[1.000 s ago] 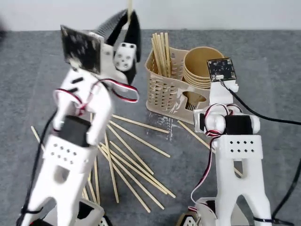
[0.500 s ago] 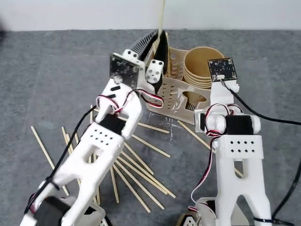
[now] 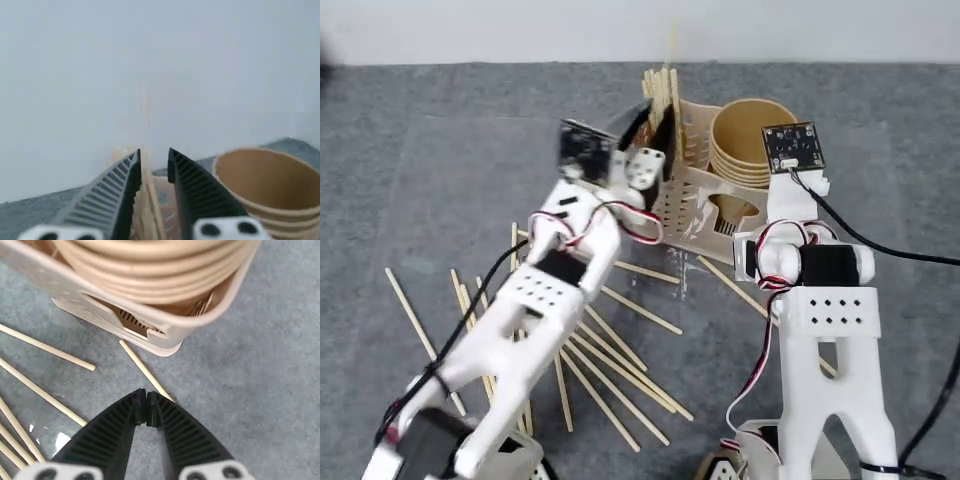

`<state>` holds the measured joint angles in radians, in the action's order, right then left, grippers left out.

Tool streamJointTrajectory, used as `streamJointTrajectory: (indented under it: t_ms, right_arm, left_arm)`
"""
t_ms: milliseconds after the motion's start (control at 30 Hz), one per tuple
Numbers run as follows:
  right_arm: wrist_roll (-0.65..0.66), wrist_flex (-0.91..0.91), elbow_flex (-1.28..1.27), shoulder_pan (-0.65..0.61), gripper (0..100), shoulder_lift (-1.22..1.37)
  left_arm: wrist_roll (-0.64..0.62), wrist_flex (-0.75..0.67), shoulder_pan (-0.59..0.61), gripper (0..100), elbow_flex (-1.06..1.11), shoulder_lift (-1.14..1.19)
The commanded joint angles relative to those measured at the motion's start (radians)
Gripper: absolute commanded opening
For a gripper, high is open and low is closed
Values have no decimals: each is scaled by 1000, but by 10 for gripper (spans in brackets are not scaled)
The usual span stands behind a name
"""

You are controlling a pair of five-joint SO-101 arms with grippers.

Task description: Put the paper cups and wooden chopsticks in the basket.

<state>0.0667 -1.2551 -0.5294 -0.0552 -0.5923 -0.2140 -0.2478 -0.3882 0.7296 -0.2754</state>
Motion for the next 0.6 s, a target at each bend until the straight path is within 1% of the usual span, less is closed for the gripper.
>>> streamJointTrajectory:
  t_ms: [0,133,267,367,433,567]
  right_arm:
    - [-2,19,-2,4,8,-30]
    - [0,12,-2,2,8,-28]
    - [54,4,-2,-22,8,-27]
    - [77,-45,-2,-124,8,-25]
    - [91,-71,-2,-217,9,-24]
    - [97,-73,9,-386,11,47]
  left_arm:
    - [-25,164,46,127,-13,-180]
    - [-25,428,126,156,-7,-377]
    - [-18,715,262,156,-5,-582]
    - [-18,921,397,156,-4,-717]
    - [-17,1013,493,156,18,-798]
    - [5,1073,657,156,114,-934]
